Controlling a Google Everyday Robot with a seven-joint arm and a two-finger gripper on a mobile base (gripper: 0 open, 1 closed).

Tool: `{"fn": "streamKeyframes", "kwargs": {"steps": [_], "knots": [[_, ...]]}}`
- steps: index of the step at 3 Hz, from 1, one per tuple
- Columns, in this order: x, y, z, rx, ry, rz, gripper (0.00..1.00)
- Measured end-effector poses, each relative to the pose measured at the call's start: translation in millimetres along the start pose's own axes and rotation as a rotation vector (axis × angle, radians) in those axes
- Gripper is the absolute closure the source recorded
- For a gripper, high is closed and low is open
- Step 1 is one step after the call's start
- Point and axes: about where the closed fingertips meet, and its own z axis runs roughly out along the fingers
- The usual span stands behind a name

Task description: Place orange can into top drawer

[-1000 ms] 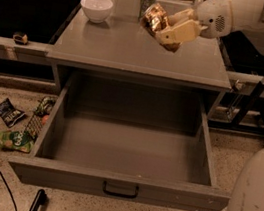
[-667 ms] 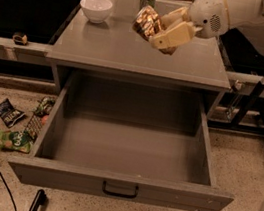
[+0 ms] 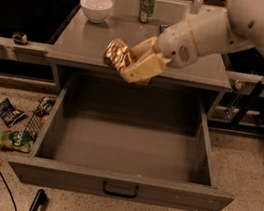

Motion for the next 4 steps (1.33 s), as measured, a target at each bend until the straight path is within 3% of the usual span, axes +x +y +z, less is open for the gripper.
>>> {"fn": "streamKeyframes", "kwargs": {"steps": [1,2,3,4], "knots": [[21,15,27,-0.063,0.035,0.031,1.00],[21,15,27,-0.063,0.035,0.031,1.00],[59,8,61,-0.089,0.106,0.136,1.00],[109,-1,99,-0.086,0.242,0.262,1.00]]}}
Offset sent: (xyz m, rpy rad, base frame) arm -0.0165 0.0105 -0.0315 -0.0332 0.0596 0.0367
